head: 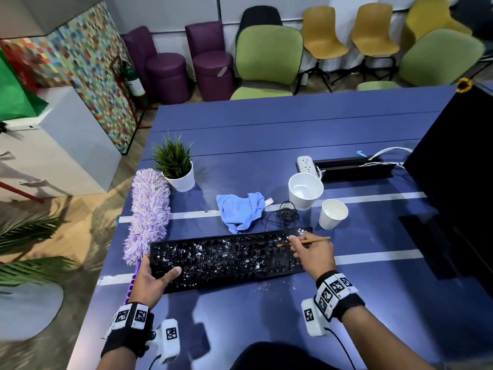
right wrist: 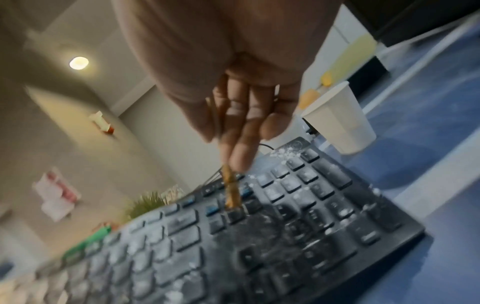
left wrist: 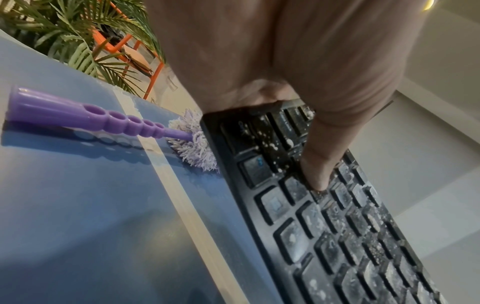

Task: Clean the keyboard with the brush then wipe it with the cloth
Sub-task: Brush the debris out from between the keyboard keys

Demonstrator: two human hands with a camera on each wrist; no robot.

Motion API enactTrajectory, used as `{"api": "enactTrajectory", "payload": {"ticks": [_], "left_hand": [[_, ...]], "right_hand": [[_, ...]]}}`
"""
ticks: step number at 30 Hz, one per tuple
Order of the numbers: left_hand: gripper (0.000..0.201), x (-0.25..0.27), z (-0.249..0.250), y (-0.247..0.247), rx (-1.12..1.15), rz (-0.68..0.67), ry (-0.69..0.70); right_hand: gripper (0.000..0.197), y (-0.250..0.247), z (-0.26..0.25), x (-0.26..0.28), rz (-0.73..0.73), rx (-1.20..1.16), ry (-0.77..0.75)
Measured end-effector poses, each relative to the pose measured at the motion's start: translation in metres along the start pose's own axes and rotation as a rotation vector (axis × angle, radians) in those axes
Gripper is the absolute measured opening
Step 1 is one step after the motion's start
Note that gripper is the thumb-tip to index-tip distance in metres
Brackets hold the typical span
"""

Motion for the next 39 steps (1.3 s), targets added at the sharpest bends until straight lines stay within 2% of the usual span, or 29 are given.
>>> {"api": "enactTrajectory", "payload": {"ticks": [3, 8, 10, 12, 14, 15, 18, 20, 22, 24, 26, 28, 30, 31, 35, 37, 39], "left_hand": [[0.046, 0.000, 0.000, 0.000, 0.002, 0.000, -0.003], [0.048, -0.001, -0.002, 0.000, -0.009, 0.002, -0.015], [0.048, 0.000, -0.001, 0.000, -0.012, 0.004, -0.012], [0.050, -0.001, 0.000, 0.000, -0.013, 0.010, -0.007], [0.051, -0.002, 0.001, 0.000, -0.021, 0.014, -0.009], [0.050, -0.002, 0.000, 0.000, -0.024, 0.011, -0.011], [0.051, -0.004, -0.003, -0.002, -0.028, 0.003, -0.019], [0.050, -0.004, -0.003, -0.002, -0.022, 0.002, -0.018], [0.050, -0.004, -0.001, 0.000, -0.020, 0.006, -0.013], [0.050, -0.003, 0.000, 0.000, -0.026, 0.007, -0.007], [0.051, -0.004, -0.002, -0.002, -0.044, 0.004, -0.015], [0.052, -0.005, -0.005, -0.004, -0.048, -0.001, -0.030], [0.056, -0.006, -0.008, -0.006, -0.049, -0.004, -0.040], [0.057, -0.005, -0.008, -0.007, -0.049, -0.003, -0.045], [0.052, -0.004, -0.007, -0.005, -0.054, -0.001, -0.037], [0.052, -0.005, -0.006, -0.004, -0.060, -0.006, -0.031], [0.052, -0.006, -0.007, -0.006, -0.061, -0.002, -0.026]], "right_hand": [[0.034, -0.011, 0.005, -0.003, 0.073, 0.155, 0.016], [0.022, -0.025, -0.011, -0.006, 0.135, -0.042, -0.097], [0.025, -0.015, -0.005, -0.009, 0.036, 0.061, -0.091], [0.030, 0.002, 0.014, -0.008, -0.149, 0.289, -0.017], [0.030, 0.009, 0.025, -0.004, -0.241, 0.337, 0.035], [0.031, 0.007, 0.026, -0.002, -0.221, 0.309, 0.036], [0.025, -0.010, 0.007, -0.001, 0.005, 0.121, -0.050], [0.017, -0.019, -0.006, 0.000, 0.098, -0.003, -0.117], [0.019, -0.013, -0.003, -0.005, 0.068, 0.038, -0.114], [0.027, 0.003, 0.013, -0.009, -0.094, 0.248, -0.037], [0.028, 0.009, 0.020, -0.008, -0.158, 0.331, -0.023], [0.023, 0.002, 0.011, -0.003, -0.078, 0.194, -0.088], [0.018, -0.008, 0.001, 0.002, 0.073, 0.054, -0.161], [0.019, -0.009, 0.000, 0.003, 0.088, 0.048, -0.168], [0.022, 0.012, 0.020, 0.006, -0.182, 0.296, 0.008], [0.025, 0.006, 0.018, 0.007, -0.129, 0.287, 0.035], [0.031, -0.004, 0.003, 0.006, 0.001, 0.206, -0.039]]}}
Point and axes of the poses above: each hand's wrist, its own x-axis away from the middle knuckle, its own y-axis out of the palm, z = x × y, the point moved 6 cm from there along -x, towards the middle knuckle, and after that the axes turned 5 degrees about -z, right-handed, at the moved point
